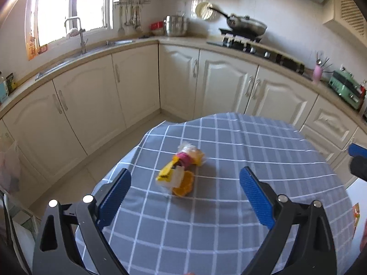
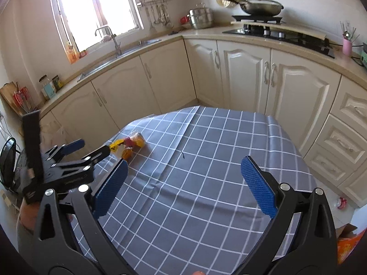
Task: Collect trash
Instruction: 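Grasp the yellow-and-pink wrapped item with the left tool while the right tool grasps the orange shell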
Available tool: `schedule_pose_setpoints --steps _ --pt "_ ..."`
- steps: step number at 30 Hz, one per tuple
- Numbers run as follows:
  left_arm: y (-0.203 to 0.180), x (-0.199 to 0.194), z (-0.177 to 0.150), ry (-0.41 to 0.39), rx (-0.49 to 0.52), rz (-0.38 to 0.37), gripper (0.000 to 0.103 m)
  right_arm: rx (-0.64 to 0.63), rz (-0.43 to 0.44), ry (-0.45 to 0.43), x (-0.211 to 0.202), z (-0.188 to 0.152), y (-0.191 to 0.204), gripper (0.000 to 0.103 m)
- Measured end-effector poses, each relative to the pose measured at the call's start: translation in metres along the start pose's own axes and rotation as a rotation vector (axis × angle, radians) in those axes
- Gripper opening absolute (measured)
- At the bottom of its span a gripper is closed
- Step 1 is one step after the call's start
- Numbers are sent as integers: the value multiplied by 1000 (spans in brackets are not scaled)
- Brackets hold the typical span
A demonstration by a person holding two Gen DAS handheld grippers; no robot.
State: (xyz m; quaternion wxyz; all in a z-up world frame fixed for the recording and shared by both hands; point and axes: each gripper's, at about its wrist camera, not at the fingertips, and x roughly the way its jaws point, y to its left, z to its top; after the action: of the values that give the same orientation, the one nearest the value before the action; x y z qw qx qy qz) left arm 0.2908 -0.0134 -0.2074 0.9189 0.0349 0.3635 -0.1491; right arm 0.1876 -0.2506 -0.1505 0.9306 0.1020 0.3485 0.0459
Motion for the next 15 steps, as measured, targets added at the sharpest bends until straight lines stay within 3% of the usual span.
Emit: schedule_pose_setpoints --steps 7,9,10,11,15 --pt "11 65 9 97 16 -8 91 8 7 48 35 0 -3 97" --pt "12 80 7 140 21 -25 67 9 10 61 45 0 -2 97" --pt "12 86 6 164 17 -37 42 9 14 68 50 0 -1 97" --pt "14 92 5 182 6 -59 24 8 17 72 52 0 1 97" --pt "20 85 2 153 -31 -92 20 -17 40 101 73 -1 12 97"
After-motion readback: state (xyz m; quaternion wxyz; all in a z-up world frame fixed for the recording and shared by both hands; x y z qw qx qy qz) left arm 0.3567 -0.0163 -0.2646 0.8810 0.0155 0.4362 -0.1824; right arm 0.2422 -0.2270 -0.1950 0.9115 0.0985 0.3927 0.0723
